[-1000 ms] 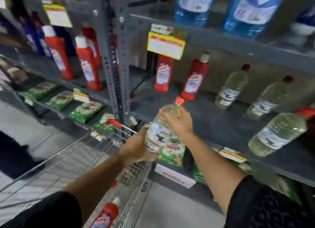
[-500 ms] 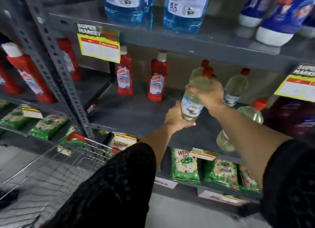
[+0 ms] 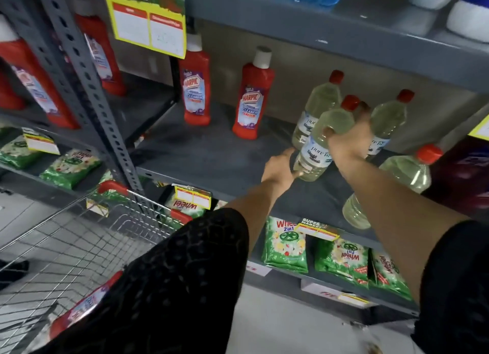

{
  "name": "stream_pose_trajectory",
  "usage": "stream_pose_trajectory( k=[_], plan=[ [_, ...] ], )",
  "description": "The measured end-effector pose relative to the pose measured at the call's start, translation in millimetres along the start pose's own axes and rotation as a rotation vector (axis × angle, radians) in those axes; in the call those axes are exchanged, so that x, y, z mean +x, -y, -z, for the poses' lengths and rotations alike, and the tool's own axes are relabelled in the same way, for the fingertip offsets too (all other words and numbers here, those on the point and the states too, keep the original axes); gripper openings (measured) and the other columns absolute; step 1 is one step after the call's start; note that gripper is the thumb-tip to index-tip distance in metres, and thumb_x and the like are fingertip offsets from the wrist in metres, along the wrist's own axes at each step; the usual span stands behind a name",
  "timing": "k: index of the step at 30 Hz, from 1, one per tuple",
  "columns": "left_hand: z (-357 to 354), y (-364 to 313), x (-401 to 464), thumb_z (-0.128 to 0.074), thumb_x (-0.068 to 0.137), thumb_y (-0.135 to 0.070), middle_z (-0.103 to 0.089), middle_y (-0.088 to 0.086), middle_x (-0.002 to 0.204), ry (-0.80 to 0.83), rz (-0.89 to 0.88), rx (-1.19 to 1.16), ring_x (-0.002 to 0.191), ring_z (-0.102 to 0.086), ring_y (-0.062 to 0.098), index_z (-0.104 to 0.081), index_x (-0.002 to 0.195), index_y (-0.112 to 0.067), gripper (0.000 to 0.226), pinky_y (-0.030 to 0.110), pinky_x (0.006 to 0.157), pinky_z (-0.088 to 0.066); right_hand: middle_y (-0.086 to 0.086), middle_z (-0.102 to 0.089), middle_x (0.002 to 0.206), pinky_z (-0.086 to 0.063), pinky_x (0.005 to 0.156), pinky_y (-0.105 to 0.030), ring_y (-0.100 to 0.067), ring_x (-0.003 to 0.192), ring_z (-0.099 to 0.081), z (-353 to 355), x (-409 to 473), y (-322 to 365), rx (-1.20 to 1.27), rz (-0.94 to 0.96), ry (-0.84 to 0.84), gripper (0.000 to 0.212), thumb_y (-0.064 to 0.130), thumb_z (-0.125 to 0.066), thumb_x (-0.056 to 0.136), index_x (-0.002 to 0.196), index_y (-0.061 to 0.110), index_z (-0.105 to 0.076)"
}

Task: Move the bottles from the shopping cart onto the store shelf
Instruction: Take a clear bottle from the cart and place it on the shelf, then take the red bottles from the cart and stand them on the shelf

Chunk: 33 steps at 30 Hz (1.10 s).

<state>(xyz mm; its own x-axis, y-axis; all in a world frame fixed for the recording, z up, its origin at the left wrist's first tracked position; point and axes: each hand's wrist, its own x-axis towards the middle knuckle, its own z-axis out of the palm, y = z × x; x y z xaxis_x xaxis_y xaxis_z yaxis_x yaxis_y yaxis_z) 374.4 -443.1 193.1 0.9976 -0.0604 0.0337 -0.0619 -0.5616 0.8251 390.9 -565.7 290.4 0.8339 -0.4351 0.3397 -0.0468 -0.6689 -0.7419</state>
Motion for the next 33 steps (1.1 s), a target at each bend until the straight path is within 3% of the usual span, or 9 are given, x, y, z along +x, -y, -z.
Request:
stream_pose_trajectory(
  k=[5,9,11,14,18,24,28,31,33],
  plan=[
    [64.9,61.8,-45.5,-0.065,0.085,-0.02,-0.069,0.016,0.112,-0.11,0.02,0.077,0.104,-0.063,0.034,-0.058,0.126,-0.01,0.043,0.041,0.092,-0.051,-0.021,-0.034,0.149,-0.024,0.115,-0.036,-0.037,0.139,-0.034,-23.1,-50.8,23.3,0.022,0.088,-0.172,0.079,0.012,-0.068,0.076,0.145,0.001,-0.031],
    [129.2,130.5,-108.2,-0.054,0.083,-0.009,-0.071,0.014,0.101,-0.245,0.064,0.118,0.091,-0.068,0.033,-0.067,0.106,-0.008,0.026,0.04,0.079,-0.055,-0.021,-0.026,0.154,-0.011,0.115,-0.016,-0.035,0.144,-0.026,-67.4,-122.6,42.4,0.166,0.154,-0.172,0.072,0.007,-0.056,0.078,0.145,0.0,-0.031],
    [161.8,174.3,-153.3,-0.051,0.081,-0.005,-0.07,0.014,0.102,-0.29,0.118,0.171,0.089,-0.067,0.033,-0.068,0.103,-0.009,0.028,0.037,0.076,-0.055,-0.022,-0.03,0.152,-0.007,0.109,-0.002,-0.034,0.142,-0.029,-104.8,-174.7,51.4,0.242,0.193,-0.05,0.067,0.003,-0.055,0.078,0.142,0.001,-0.036],
    [199.1,251.0,-223.2,-0.048,0.078,-0.008,-0.069,0.016,0.098,-0.339,0.26,0.279,0.082,-0.067,0.036,-0.067,0.102,-0.013,0.032,0.039,0.07,-0.054,-0.02,-0.034,0.15,-0.013,0.106,0.0,-0.026,0.139,-0.034,-161.5,-261.2,63.5,0.281,0.222,0.175,0.062,0.0,-0.054,0.078,0.139,0.002,-0.042],
    [223.8,331.9,-307.0,-0.05,0.073,-0.002,-0.068,0.014,0.098,-0.308,0.516,0.288,0.085,-0.066,0.037,-0.068,0.095,-0.011,0.03,0.038,0.073,-0.053,-0.021,-0.049,0.139,-0.034,0.108,-0.032,-0.035,0.13,-0.046,-225.2,-364.9,66.1,0.2,0.275,0.467,0.059,0.001,-0.058,0.077,0.134,0.0,-0.047],
    [232.4,402.6,-392.2,-0.059,0.082,-0.01,-0.06,0.018,0.116,-0.132,0.835,0.315,0.104,-0.059,0.035,-0.061,0.108,-0.005,0.026,0.038,0.084,-0.048,-0.015,-0.06,0.126,-0.049,0.087,-0.033,-0.033,0.11,-0.061,-311.9,-482.5,44.8,-0.182,-0.001,1.142,0.046,0.018,-0.07,0.08,0.123,0.011,-0.055],
    [220.9,456.2,-416.7,-0.062,0.085,-0.014,-0.049,0.015,0.135,0.013,0.92,0.366,0.11,-0.057,0.03,-0.053,0.122,-0.008,0.039,0.039,0.088,-0.049,-0.009,-0.057,0.118,-0.05,0.075,-0.029,-0.025,0.102,-0.057,-354.6,-516.4,10.8,-0.405,0.283,1.354,0.048,0.011,-0.073,0.08,0.124,0.012,-0.051],
    [206.2,487.6,-419.8,-0.057,0.092,-0.025,-0.063,0.015,0.099,-0.061,1.163,0.133,0.076,-0.062,0.022,-0.057,0.094,-0.004,0.021,0.03,0.065,-0.055,-0.01,-0.053,0.123,-0.048,0.096,-0.038,-0.027,0.114,-0.052,-385.9,-521.1,-6.1,-0.536,0.589,1.412,0.062,0.013,-0.075,0.078,0.132,0.011,-0.046],
    [192.5,506.8,-417.4,-0.05,0.096,-0.035,-0.061,0.011,0.083,-0.168,1.369,-0.233,0.06,-0.06,0.018,-0.055,0.085,-0.003,0.034,0.028,0.053,-0.055,-0.01,-0.052,0.124,-0.046,0.1,-0.044,-0.028,0.116,-0.051,-407.7,-525.6,-16.1,-0.605,0.673,1.465,0.069,0.016,-0.079,0.072,0.132,0.012,-0.045]
  ],
)
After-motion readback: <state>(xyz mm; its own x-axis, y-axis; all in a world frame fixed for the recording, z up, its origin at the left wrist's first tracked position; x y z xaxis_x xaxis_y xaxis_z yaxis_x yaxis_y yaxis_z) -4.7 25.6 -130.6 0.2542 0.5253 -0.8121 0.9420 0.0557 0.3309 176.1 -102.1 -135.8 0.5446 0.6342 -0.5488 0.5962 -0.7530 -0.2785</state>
